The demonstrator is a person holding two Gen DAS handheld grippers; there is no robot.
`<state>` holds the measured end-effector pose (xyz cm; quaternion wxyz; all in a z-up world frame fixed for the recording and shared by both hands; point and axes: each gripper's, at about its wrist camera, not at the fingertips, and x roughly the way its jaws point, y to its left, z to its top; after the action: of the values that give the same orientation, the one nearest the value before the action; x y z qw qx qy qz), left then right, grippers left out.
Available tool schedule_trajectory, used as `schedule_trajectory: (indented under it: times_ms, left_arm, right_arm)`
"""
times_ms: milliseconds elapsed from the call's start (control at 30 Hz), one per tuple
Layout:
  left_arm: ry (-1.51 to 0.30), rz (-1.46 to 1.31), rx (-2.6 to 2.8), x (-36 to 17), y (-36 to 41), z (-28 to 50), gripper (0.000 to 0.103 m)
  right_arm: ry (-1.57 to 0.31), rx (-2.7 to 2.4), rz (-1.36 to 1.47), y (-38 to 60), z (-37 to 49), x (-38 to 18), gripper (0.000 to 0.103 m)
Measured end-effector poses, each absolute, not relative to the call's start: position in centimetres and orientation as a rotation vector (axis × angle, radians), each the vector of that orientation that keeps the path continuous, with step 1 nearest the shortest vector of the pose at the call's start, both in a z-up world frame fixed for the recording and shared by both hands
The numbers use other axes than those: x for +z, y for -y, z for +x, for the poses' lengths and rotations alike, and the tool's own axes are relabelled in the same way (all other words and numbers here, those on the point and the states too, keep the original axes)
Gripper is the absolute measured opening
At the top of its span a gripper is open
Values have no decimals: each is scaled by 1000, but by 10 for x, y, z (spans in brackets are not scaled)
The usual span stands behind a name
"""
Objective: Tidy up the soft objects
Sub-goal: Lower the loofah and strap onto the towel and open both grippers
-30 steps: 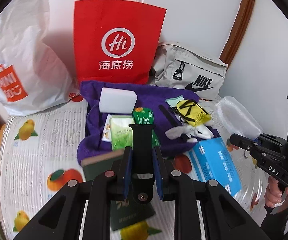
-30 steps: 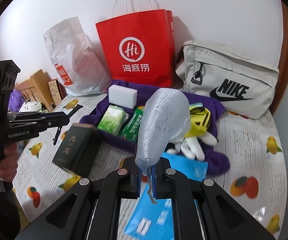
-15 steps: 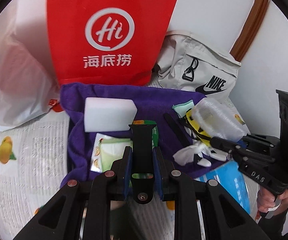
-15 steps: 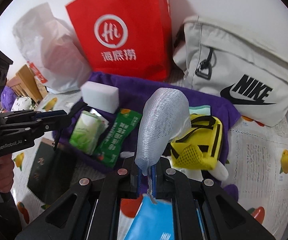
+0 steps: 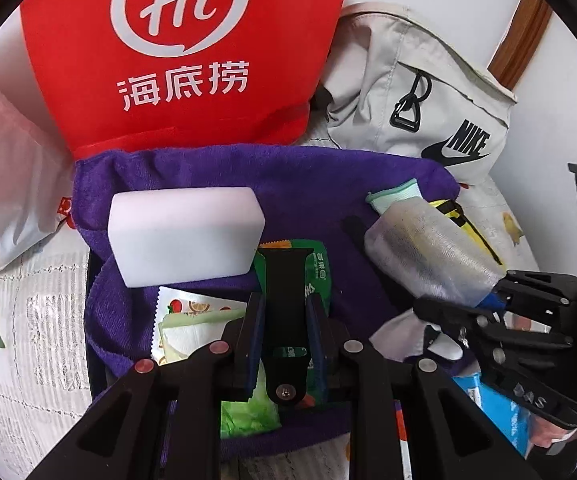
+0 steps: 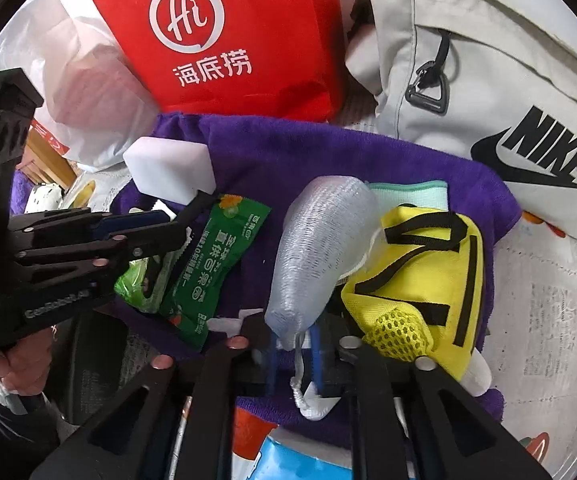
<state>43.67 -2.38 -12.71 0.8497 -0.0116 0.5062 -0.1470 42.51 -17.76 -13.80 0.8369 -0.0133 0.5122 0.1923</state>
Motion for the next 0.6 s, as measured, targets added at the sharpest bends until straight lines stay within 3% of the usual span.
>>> schedule_trajectory:
  times_ms: [67, 100, 500, 600]
  left_arm:
    - [-1068, -11, -297, -127, 25, 438, 27]
    - [-1065, -8, -296, -126, 25, 438, 32]
    - [-988, 36, -246, -91, 12, 407, 56]
    - [-966, 26, -232, -79, 4, 387, 59]
  right_arm:
    - [-1064, 409, -27, 178, 423, -136, 56]
    - [-1052, 413, -24, 179, 422, -134, 61]
    - [-1003, 356, 15, 193, 401, -108, 65]
    - [-980, 317, 6, 197, 386, -95, 73]
